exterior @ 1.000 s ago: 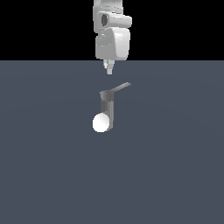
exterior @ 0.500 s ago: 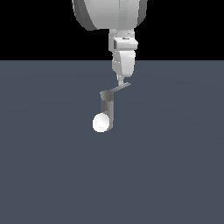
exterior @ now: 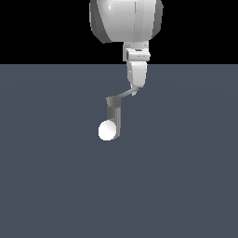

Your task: Turn on the faucet by rotating a designated handle.

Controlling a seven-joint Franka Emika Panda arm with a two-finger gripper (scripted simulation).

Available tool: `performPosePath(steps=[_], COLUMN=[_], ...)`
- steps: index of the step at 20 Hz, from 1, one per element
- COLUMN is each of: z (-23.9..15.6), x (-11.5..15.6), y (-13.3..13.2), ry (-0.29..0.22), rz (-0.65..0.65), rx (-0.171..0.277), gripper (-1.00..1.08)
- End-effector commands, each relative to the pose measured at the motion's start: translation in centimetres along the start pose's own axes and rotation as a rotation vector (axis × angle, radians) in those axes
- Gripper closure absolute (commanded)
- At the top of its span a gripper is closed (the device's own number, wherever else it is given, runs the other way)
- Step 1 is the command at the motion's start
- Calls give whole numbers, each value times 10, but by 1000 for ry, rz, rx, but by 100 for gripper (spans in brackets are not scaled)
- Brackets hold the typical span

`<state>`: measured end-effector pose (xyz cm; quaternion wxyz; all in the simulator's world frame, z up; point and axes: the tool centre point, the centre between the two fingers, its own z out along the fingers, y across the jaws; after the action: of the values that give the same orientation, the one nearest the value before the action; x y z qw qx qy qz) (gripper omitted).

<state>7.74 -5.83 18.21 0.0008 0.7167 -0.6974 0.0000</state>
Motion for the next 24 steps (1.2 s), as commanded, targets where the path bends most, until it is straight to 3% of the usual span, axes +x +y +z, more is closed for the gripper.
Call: performPosePath(steps=[1, 24], z=[1, 0], x=[1, 6], y=[-1, 58], ry=[0, -1], rz=[5, 5], rx=[1, 1], gripper=[108, 108])
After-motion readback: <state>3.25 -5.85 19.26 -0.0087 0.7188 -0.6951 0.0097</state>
